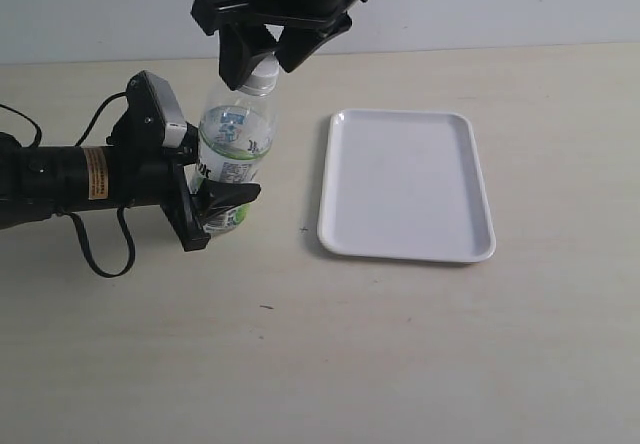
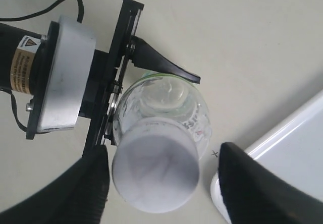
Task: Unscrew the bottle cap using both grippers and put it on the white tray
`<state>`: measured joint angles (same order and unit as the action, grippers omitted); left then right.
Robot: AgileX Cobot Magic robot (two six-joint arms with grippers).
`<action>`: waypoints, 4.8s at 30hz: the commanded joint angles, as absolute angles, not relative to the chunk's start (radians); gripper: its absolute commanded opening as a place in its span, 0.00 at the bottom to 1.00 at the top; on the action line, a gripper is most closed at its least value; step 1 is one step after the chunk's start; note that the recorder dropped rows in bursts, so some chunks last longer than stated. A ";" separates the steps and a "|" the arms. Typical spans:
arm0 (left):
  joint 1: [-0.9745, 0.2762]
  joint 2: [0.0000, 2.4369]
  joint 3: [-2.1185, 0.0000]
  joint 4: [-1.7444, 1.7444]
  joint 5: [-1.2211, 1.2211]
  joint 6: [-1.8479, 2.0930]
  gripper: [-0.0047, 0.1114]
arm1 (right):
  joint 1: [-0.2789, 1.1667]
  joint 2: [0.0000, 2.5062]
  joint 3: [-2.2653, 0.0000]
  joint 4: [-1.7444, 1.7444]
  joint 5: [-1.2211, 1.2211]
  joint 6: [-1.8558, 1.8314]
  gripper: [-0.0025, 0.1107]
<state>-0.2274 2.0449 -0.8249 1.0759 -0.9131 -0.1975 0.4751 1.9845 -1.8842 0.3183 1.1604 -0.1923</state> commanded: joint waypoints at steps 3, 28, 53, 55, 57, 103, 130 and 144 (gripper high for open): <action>-0.230 2.033 -0.828 1.052 -0.946 -0.205 0.04 | 0.478 1.976 -1.892 0.323 1.169 -0.178 0.32; -0.230 2.033 -0.828 1.054 -0.940 -0.267 0.04 | 0.478 1.976 -1.892 0.341 1.156 -0.542 0.02; -0.230 2.033 -0.828 1.022 -0.937 -0.397 0.04 | 0.478 1.986 -1.892 0.404 1.181 -1.256 0.02; -0.230 2.033 -0.828 1.022 -0.937 -0.400 0.04 | 0.478 1.986 -1.892 0.390 1.183 -1.306 0.02; -0.230 2.033 -0.828 1.024 -0.937 -0.405 0.04 | 0.478 1.987 -1.892 0.384 1.183 -1.352 0.02; -0.230 2.033 -0.828 1.031 -0.947 -0.416 0.04 | 0.478 1.939 -1.892 0.477 1.095 -1.255 0.71; -0.230 2.033 -0.828 1.056 -0.937 -0.307 0.04 | 0.478 1.936 -1.892 0.365 1.123 -0.373 0.61; -0.230 2.033 -0.828 1.059 -0.930 -0.292 0.04 | 0.478 1.969 -1.892 0.382 1.086 -0.406 0.61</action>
